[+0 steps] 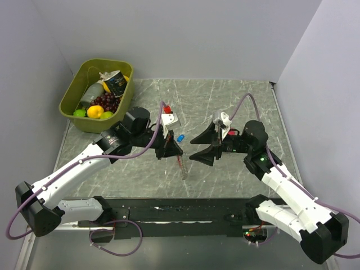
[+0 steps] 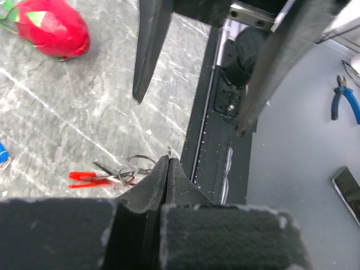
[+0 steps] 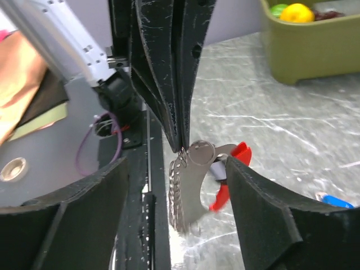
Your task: Put the keys on the keyring
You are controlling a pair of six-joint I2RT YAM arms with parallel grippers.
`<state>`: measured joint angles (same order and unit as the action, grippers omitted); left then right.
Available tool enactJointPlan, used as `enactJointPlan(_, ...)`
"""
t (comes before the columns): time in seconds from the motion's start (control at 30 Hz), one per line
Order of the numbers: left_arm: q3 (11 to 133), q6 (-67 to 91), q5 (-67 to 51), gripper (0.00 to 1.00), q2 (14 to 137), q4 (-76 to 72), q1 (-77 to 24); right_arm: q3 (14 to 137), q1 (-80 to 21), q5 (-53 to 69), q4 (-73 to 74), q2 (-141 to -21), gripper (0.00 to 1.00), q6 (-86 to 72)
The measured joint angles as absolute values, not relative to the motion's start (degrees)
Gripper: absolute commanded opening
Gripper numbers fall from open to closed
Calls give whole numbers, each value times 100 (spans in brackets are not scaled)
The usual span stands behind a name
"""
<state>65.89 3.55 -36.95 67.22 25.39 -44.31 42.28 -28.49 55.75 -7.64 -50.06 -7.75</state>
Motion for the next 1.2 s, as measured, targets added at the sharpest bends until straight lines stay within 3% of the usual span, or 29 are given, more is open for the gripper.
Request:
enactJointPlan(0.37, 6591, 21, -4239, 1, 6952, 2797, -4431, 4449, -2849, 6173, -731, -5935, 47, -819)
enactJointPlan(0.9, 6593, -89, -4303, 1, 7000, 2856, -4431, 4591, -2926, 6390, -139, -6208, 47, -443)
enactJointPlan(1.1, 6657, -89, -4331, 1, 7037, 2856, -4429, 4700, -3085, 6418, 128, -6388, 29, -307)
enactJointPlan(1.13, 6663, -91, -4327, 1, 7039, 2858, -4427, 4724, -3103, 6436, 165, -6405, 24, -292)
enactJointPlan(1.17, 6663, -93, -4322, 1, 7039, 2858, -4421, 4740, -3111, 6460, 180, -6423, 9, -292)
enactJointPlan(1.2, 6663, -97, -4313, 1, 7041, 2860, -4416, 4764, -3124, 6482, 213, -6438, 3, -294)
